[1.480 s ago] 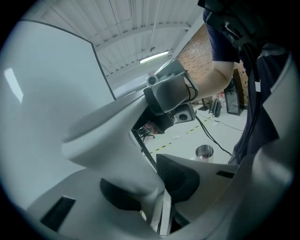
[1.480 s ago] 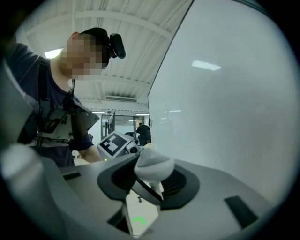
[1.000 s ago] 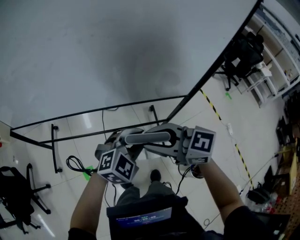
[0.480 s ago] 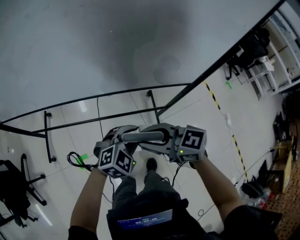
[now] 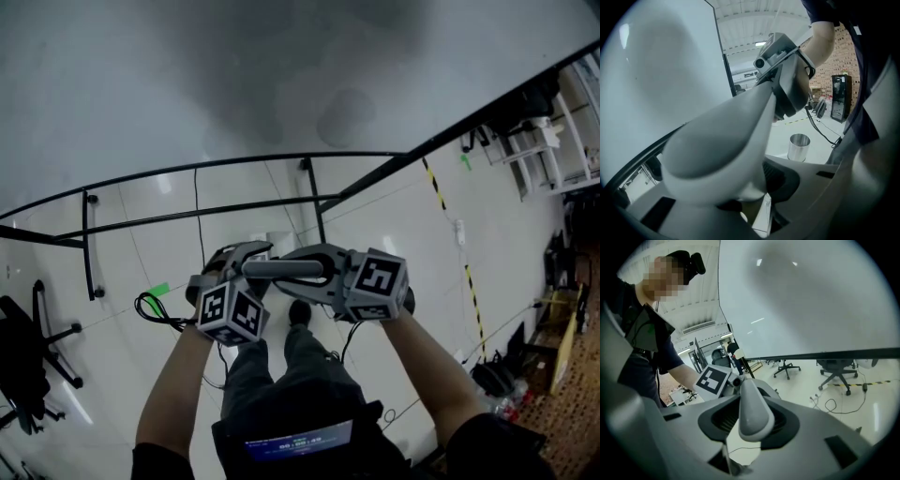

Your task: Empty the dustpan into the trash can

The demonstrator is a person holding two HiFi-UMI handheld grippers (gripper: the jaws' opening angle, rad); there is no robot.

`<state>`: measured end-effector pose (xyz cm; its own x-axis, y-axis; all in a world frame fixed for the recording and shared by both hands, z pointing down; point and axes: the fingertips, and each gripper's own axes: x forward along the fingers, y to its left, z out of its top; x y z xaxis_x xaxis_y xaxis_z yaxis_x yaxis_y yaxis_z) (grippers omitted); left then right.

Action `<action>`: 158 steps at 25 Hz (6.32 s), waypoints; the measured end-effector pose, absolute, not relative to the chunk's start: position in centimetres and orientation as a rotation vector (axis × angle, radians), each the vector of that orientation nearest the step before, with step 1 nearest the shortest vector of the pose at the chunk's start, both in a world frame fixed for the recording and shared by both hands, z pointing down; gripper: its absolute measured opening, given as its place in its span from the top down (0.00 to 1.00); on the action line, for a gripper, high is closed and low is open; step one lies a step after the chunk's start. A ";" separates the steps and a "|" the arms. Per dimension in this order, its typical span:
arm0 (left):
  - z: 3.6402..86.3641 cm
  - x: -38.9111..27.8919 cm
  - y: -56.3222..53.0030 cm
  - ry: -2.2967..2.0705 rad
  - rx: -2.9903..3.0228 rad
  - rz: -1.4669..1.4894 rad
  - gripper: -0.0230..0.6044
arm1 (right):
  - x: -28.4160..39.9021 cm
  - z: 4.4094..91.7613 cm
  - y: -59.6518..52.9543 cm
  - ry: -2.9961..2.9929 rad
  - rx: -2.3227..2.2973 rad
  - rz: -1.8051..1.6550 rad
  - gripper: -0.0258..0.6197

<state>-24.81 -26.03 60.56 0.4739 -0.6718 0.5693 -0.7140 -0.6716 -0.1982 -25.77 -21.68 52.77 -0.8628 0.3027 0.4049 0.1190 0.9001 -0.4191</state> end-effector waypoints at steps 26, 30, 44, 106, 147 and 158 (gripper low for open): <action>66.4 -30.6 -25.3 -1.295 2.523 0.846 0.80 | -31.9 58.1 -20.6 -2.573 -0.317 0.476 0.75; 66.6 -31.4 -24.9 -1.288 2.517 0.837 0.80 | -32.7 58.3 -20.2 -2.574 -0.322 0.464 0.75; 66.3 -32.9 -24.3 -1.233 2.488 0.717 0.80 | -34.5 58.6 -19.8 -2.527 -0.343 0.363 0.73; 50.6 -40.8 -16.6 -1.575 2.377 0.384 0.64 | -28.7 50.4 -23.3 -2.535 -0.108 0.098 0.58; 27.9 -10.9 -24.0 -1.445 2.906 0.557 0.67 | -6.3 28.5 -25.3 -3.092 0.290 -0.035 0.67; 29.6 -12.6 -22.4 -1.525 2.781 0.631 0.97 | -6.6 30.3 -24.0 -3.098 0.256 -0.004 0.95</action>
